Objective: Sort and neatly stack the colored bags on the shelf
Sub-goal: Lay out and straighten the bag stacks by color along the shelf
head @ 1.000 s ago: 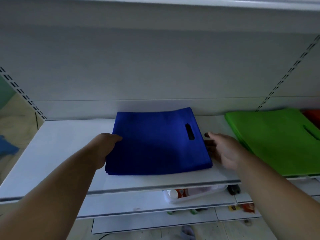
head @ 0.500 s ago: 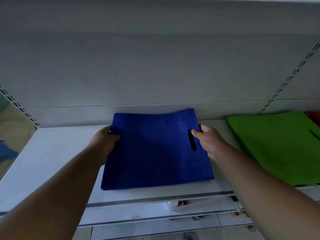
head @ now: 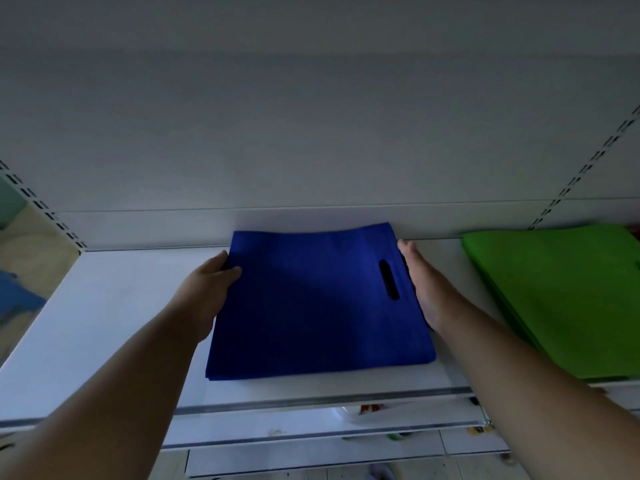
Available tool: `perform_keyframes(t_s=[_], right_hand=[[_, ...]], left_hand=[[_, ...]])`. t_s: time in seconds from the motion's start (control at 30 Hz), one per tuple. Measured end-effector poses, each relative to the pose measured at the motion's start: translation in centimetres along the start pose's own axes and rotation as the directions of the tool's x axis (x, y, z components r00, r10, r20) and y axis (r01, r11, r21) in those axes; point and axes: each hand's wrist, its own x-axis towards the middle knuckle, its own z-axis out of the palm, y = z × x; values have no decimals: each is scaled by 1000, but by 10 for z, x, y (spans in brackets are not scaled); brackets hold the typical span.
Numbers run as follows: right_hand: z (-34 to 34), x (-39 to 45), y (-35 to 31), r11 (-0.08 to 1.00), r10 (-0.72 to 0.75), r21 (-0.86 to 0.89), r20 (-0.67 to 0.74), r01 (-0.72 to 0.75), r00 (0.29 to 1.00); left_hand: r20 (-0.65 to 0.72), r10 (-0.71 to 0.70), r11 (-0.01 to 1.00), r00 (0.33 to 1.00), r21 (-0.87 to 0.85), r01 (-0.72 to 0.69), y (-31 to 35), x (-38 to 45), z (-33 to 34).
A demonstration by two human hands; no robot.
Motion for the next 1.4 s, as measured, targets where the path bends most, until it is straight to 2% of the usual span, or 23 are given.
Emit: perform_keyframes(t_s=[0.1, 0.17, 0.27, 0.33, 0.43, 0.5, 0.63, 0.73, 0.9, 1.07, 1.17, 1.2, 1.3, 1.4], right_hand=[[-5, -9, 5, 999, -45, -23, -20, 44, 999], [2, -30, -4, 992, -59, -114, -76, 51, 995], [10, -53, 0, 967, -124, -227, -21, 116, 992], [11, -55, 4, 963, -113, -249, -39, 100, 993], [11, -58, 0, 952, -131, -289, -98, 98, 987], [8, -71, 4, 911, -176, -397, -118, 116, 977], [7, -112, 30, 787, -233, -594, -36, 166, 972], [12, -116, 39, 739, -202, -659, -15, 143, 979], [19, -114, 37, 685, -249, -716, -55, 136, 967], [18, -113, 38, 550, -312, -821, -32, 153, 950], [14, -111, 40, 450, -342, -880, -13, 151, 940], [13, -112, 40, 374, -384, -910, 24, 179, 923], [14, -109, 39, 63, -533, -946, 239, 319, 812], [17, -105, 37, -52, -525, -943, 306, 329, 795]], left_hand=[[1, 30, 999, 1000, -22, -30, -2, -7, -3], [6, 16, 1000, 1000, -18, -15, -9, -8, -12], [53, -1, 997, 999, -81, 5, -20, -17, -17], [98, 13, 996, 995, -90, -4, -21, -23, -13], [43, 24, 993, 999, -118, -19, -19, -26, -15], [-3, 21, 993, 1000, -120, -21, -21, -37, -21], [-32, 55, 987, 998, -146, -59, -42, -88, -20], [-26, 78, 990, 997, -117, -80, -54, -99, -14], [2, 94, 994, 996, -55, -94, -51, -98, -17], [8, 81, 995, 997, 59, -81, -53, -116, -22], [-34, 67, 995, 997, 73, -65, -49, -115, -22], [-45, 66, 995, 997, 77, -62, -46, -115, -22], [-98, 16, 993, 995, 121, -4, -45, -112, -23], [-113, -40, 990, 993, 128, 54, -41, -106, -27]])
